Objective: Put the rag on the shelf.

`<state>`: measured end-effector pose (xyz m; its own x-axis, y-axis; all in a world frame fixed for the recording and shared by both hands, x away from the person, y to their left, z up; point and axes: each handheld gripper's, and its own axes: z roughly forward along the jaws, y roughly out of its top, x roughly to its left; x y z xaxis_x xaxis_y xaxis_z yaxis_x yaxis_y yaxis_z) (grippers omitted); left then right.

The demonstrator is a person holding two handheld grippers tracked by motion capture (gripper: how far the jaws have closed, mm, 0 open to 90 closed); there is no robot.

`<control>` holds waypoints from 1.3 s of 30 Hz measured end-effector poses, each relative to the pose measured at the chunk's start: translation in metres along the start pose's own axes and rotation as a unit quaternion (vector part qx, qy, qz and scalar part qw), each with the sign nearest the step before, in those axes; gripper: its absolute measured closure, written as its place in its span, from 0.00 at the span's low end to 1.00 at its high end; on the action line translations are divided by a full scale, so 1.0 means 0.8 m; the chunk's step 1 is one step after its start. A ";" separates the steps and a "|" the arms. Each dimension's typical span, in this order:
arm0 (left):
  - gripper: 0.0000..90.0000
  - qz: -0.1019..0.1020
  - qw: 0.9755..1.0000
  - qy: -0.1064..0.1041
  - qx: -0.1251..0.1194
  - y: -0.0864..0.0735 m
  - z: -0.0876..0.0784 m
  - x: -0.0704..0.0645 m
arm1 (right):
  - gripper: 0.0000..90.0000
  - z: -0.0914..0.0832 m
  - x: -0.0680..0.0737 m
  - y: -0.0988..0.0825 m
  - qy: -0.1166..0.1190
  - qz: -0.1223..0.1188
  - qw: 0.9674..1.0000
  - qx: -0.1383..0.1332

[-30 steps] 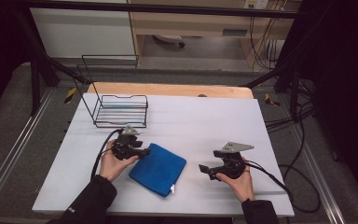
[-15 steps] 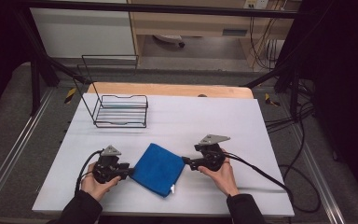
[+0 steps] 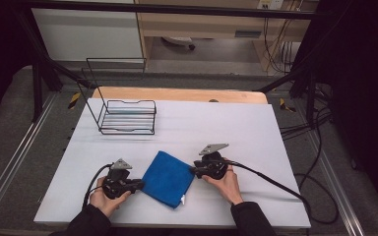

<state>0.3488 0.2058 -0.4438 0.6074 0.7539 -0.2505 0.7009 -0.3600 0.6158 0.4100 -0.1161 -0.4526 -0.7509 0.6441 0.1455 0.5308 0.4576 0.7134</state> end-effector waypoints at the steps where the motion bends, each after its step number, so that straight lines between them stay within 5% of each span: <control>1: 0.93 -0.001 1.000 -0.002 0.002 0.000 0.000 0.000 | 0.75 0.000 0.000 0.000 0.004 0.003 1.000 0.002; 9: 0.97 -0.004 1.000 -0.005 0.005 0.006 -0.007 -0.001 | 0.95 -0.003 0.002 0.002 0.025 0.021 0.999 0.008; 17: 0.97 0.004 1.000 -0.002 0.002 0.030 -0.029 0.007 | 0.96 -0.021 0.012 0.004 0.026 0.044 0.999 -0.001; 21: 0.97 0.012 1.000 0.011 0.017 0.046 -0.033 0.015 | 0.96 -0.029 0.023 0.004 0.025 0.075 0.997 -0.020; 25: 0.97 0.019 0.999 0.024 0.035 0.066 -0.021 0.030 | 0.96 -0.029 0.040 -0.002 0.002 0.113 0.993 -0.027; 30: 0.97 0.028 0.998 0.032 0.041 0.084 0.014 0.040 | 0.96 -0.033 0.054 -0.010 -0.024 0.132 0.990 -0.035; 33: 0.95 0.034 0.998 0.033 0.032 0.085 0.030 0.039 | 0.96 -0.035 0.063 -0.020 -0.063 0.136 0.988 -0.032; 36: 0.90 0.036 0.999 0.039 0.006 0.081 0.024 0.037 | 0.94 -0.032 0.061 -0.023 -0.069 0.137 0.988 -0.019; 39: 0.67 0.022 0.998 0.038 -0.037 0.070 0.003 0.041 | 0.68 -0.026 0.053 -0.023 -0.066 0.108 0.992 -0.022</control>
<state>0.4089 0.2090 -0.4187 0.6043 0.7793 -0.1658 0.6427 -0.3537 0.6796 0.3604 -0.1101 -0.4449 -0.5626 0.7997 0.2096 0.6541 0.2755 0.7044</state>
